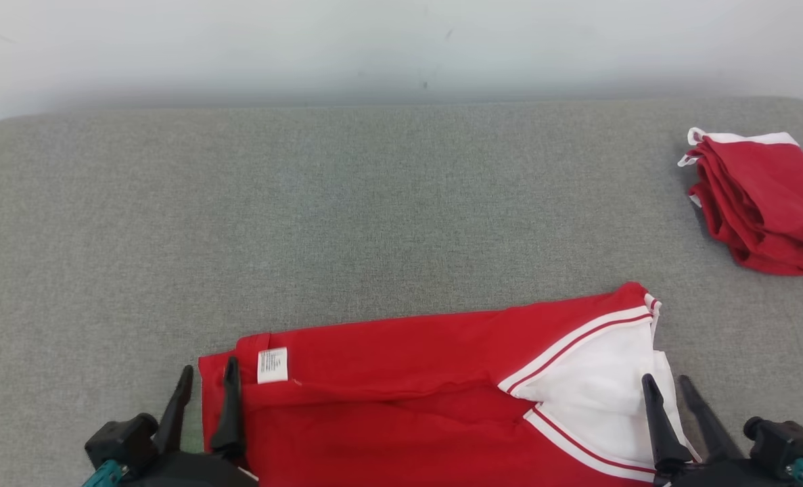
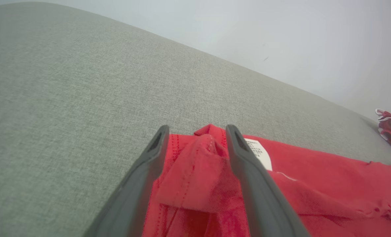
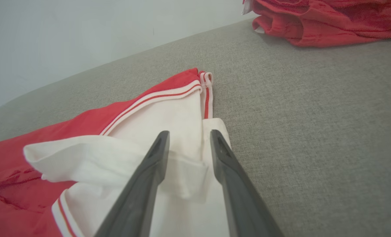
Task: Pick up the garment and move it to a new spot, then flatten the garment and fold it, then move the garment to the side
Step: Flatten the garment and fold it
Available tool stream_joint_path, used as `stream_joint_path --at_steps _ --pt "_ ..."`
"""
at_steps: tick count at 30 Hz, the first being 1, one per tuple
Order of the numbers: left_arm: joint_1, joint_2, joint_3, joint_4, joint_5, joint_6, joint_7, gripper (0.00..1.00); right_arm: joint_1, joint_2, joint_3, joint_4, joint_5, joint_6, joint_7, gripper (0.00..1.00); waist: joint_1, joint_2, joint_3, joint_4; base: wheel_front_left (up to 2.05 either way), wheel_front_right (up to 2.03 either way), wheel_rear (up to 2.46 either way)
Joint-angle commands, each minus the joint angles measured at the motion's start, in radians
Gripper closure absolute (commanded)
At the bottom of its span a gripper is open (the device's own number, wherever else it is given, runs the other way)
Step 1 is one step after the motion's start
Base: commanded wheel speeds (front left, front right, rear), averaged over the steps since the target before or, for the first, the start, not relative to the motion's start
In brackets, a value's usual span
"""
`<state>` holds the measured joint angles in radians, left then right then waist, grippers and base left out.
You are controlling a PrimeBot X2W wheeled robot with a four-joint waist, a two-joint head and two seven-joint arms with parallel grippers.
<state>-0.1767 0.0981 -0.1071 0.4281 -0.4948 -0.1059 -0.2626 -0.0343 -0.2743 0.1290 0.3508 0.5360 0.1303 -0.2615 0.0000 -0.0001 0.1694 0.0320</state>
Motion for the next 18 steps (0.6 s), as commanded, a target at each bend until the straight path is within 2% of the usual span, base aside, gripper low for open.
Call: stream_joint_path --at_steps 1,9,18 --pt "0.021 -0.002 0.013 -0.011 0.016 -0.005 -0.003 0.0 -0.003 -0.006 -0.008 -0.004 0.003 0.0 -0.003 0.0 0.0 0.0001 -0.009 0.001 0.0 0.0 0.0" --pt "0.125 -0.024 0.13 -0.158 0.18 -0.014 -0.003 0.0 -0.015 -0.028 -0.042 -0.012 -0.02 0.0 -0.004 0.0 0.0 0.0001 -0.05 0.01 0.0 0.0 0.0" --pt "0.236 -0.045 0.175 -0.285 0.346 -0.011 -0.003 0.0 -0.124 -0.059 -0.008 0.205 -0.128 0.0 0.045 0.0 0.0 0.0001 -0.073 0.042 0.0 0.0 0.0"
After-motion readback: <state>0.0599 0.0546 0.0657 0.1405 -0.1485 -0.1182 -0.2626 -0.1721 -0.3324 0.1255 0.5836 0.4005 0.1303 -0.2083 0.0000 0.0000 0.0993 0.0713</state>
